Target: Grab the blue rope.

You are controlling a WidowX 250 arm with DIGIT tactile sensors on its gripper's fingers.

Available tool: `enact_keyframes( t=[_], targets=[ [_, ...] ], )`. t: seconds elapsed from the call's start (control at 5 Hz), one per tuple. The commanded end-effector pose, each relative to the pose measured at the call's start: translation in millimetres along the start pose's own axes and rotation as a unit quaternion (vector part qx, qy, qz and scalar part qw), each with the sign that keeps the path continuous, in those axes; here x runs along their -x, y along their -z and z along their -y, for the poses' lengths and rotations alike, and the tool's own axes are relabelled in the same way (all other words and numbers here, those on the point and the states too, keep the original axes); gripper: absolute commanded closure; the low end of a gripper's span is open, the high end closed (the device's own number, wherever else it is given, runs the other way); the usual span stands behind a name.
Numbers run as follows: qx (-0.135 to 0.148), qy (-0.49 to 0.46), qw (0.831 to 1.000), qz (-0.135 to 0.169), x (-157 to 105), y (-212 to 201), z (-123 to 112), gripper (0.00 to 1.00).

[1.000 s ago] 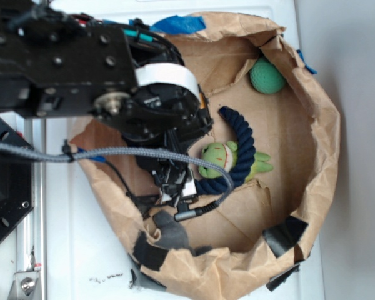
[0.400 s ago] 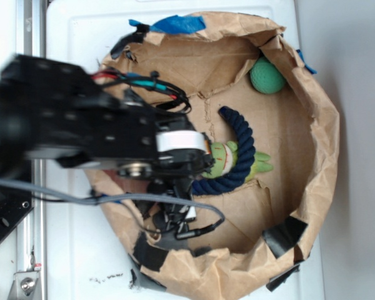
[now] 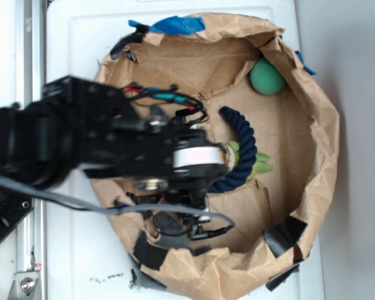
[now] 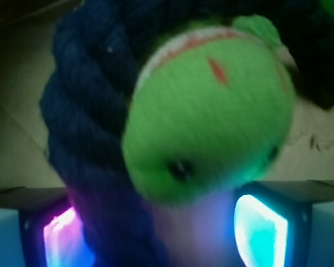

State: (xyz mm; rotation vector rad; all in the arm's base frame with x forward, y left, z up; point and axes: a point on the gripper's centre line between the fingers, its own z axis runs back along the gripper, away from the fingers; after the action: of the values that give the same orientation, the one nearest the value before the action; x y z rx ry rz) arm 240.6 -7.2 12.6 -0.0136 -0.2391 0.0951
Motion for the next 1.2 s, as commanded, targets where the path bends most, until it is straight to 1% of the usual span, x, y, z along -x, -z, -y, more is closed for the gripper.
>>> enact_keyframes(
  t=[0.0,0.4,0.6,0.8,1.0],
  targets=[
    [0.002,0.005,1.000,-0.013,18,6,0,1.00],
    [0.005,0.014,1.000,-0.011,12,3,2,1.00],
    [0.006,0.015,1.000,-0.011,13,1,2,1.00],
    [0.007,0.013,1.000,-0.011,15,-9,0,1.00],
    [0.010,0.001,1.000,-0.005,7,-29,-3,1.00]
  ],
)
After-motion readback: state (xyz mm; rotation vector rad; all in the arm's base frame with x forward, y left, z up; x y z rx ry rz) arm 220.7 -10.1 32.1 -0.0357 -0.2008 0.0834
